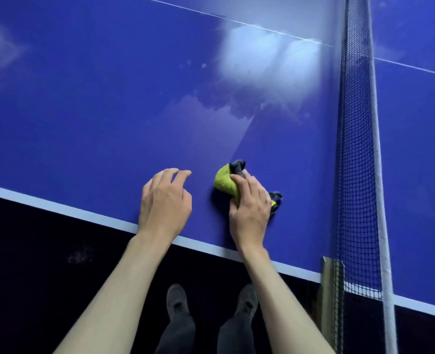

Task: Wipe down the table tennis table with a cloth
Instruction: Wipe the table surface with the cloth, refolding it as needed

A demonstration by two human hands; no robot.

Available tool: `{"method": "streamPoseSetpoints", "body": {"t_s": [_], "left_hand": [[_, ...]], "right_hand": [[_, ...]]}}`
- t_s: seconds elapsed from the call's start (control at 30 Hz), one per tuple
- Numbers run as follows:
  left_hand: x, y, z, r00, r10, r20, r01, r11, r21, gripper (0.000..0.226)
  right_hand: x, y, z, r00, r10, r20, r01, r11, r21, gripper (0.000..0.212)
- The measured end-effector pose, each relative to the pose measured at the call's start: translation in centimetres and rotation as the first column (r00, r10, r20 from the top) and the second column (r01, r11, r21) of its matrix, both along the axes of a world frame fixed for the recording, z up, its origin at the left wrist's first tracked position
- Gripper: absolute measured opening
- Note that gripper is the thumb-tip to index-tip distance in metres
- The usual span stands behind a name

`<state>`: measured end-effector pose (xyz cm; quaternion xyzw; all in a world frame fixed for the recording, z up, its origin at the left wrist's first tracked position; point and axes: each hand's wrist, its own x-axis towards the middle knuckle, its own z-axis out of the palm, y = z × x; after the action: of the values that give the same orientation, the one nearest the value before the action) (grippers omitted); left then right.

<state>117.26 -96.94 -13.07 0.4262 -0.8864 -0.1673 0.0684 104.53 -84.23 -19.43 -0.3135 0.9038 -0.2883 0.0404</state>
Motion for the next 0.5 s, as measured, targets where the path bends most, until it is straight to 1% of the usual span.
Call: {"method": "streamPoseSetpoints", "body": {"t_s": [0.1, 0.17, 0.23, 0.33, 0.4, 0.5], "left_hand": [[0.7, -0.4, 0.4, 1.0, 0.0, 0.026, 0.0, 1.0, 0.0, 0.045], [1.1, -1.0, 0.4, 0.998, -0.001, 0.067, 0.0, 1.0, 0.015, 0.047], [1.4, -1.8, 0.3, 0.988, -0.001, 0.152, -0.006, 0.999, 0.044, 0.05], [1.5, -3.4, -0.3, 0.958, -0.011, 0.287, -0.012, 0.997, 0.079, 0.054], [1.1, -4.6, -0.7, 0.949, -0.025, 0.314, -0.005, 0.996, 0.094, 0.054], [0.2, -6.0, -1.5, 0.952, -0.008, 0.305, -0.021, 0.996, 0.089, 0.051]], "right_hand": [[6.5, 3.6, 0.4, 0.998, 0.066, 0.003, -0.066, 0.997, 0.037, 0.071], [8.6, 5.0, 0.4, 0.996, 0.084, -0.007, -0.084, 0.996, 0.042, 0.067], [9.3, 5.4, 0.4, 0.998, 0.07, -0.006, -0.069, 0.996, 0.051, 0.066], [8.3, 4.7, 0.2, 0.995, 0.088, -0.044, -0.085, 0.994, 0.068, 0.065], [6.0, 3.1, -0.1, 0.994, 0.071, -0.079, -0.068, 0.997, 0.044, 0.064], [0.3, -1.4, -0.7, 0.996, -0.016, -0.092, 0.015, 1.0, -0.012, 0.065]]}}
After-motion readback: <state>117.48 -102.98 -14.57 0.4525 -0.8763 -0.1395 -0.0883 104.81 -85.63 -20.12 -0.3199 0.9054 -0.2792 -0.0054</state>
